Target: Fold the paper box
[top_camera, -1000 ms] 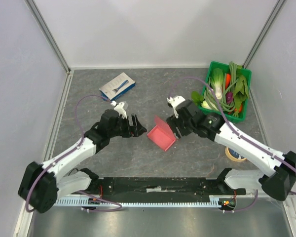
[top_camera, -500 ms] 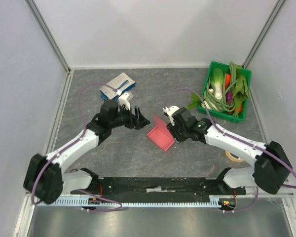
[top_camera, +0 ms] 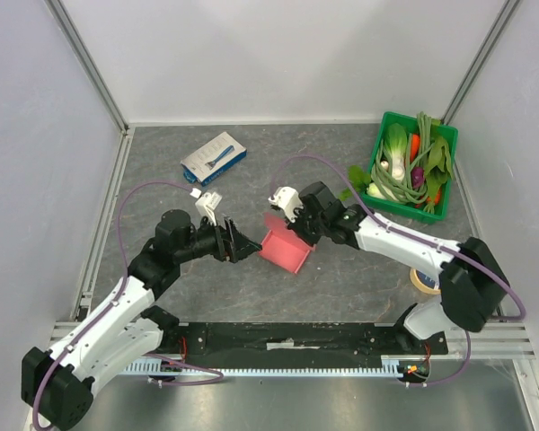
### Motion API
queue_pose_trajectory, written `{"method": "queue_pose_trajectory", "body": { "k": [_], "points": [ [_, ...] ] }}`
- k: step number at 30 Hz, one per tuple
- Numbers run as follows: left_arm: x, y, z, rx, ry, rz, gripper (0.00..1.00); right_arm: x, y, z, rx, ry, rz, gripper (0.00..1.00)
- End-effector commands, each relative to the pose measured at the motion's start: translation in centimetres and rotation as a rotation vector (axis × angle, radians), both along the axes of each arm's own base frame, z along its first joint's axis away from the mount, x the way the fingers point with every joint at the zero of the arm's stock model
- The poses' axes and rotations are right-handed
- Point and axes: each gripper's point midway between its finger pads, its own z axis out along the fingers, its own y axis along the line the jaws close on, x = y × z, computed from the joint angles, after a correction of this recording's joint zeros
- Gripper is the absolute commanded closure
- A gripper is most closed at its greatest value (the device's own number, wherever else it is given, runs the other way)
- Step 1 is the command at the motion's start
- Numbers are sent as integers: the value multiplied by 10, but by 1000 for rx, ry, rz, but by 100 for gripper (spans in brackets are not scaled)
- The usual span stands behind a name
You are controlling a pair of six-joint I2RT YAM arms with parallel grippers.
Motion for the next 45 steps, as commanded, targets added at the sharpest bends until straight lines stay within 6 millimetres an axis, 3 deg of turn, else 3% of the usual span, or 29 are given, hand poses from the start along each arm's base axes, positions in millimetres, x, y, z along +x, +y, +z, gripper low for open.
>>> {"method": "queue_pose_trajectory", "body": {
  "k": [1, 2, 6, 7, 10, 11, 16, 19, 21, 24, 25, 27, 28, 29, 30, 33, 34, 36, 37, 39, 40, 41, 42, 45],
  "points": [
    [-12, 1, 8, -19, 73, -8, 19, 21, 28, 9, -20, -64, 169, 100],
    [-11, 2, 11, -13, 65, -6, 19, 27, 32, 13, -36, -83, 190, 100],
    [-5, 2, 17, -3, 43, 8, 21, 16, 41, -4, -87, -70, 435, 100],
    [-4, 3, 17, 2, 39, 15, 26, 16, 41, -4, -93, -82, 461, 100],
    [0, 3, 10, -14, 44, 41, 28, 9, 41, -12, -119, -36, 572, 100],
    [0, 4, 5, -12, 50, 43, 29, 14, 49, 2, -100, -50, 599, 100],
    [14, 9, -10, 3, 10, 104, 23, -3, 55, 9, -62, -18, 760, 100],
    [27, 15, -14, 44, -60, 151, 20, 0, 54, 5, -91, 25, 779, 100],
    [38, 24, -21, 87, -84, 213, 20, -4, 48, -10, -130, 107, 787, 100],
    [42, 25, -32, 136, -85, 201, 30, 14, 50, -10, -121, 93, 654, 55],
    [46, 23, -35, 147, -90, 195, 30, 14, 48, -12, -100, 124, 574, 27],
    [47, 23, -41, 168, -76, 189, 33, 25, 53, 8, -57, 43, 510, 17],
    [47, 23, -43, 175, -73, 188, 33, 24, 48, 6, -59, 37, 480, 16],
    [46, 23, -43, 176, -76, 187, 33, 30, 50, 27, -14, -14, 417, 16],
    [45, 23, -43, 176, -83, 180, 33, 41, 40, 31, -42, -53, 330, 15],
    [42, 30, -47, 205, -72, 201, 33, 41, 23, 44, -26, -60, 165, 14],
    [43, 32, -46, 208, -69, 210, 33, 34, 15, 36, -37, -41, 136, 14],
    [45, 34, -48, 214, -67, 227, 34, 32, 8, 47, 16, -59, 40, 14],
    [45, 34, -51, 214, -65, 227, 35, 23, 2, 34, 21, -31, 26, 17],
    [47, 31, -56, 218, -58, 220, 44, 14, 7, 46, 111, -46, 25, 19],
    [47, 30, -59, 220, -56, 211, 47, 4, 4, 33, 121, -19, 39, 24],
    [45, 30, -63, 226, -51, 203, 49, 5, 5, 40, 151, -49, 33, 28],
    [49, 27, -59, 201, -96, 199, 51, 2, 2, 33, 147, -38, 20, 41],
    [48, 29, -62, 193, -140, 202, 51, 2, 0, 28, 140, -41, 11, 50]
  ]
}}
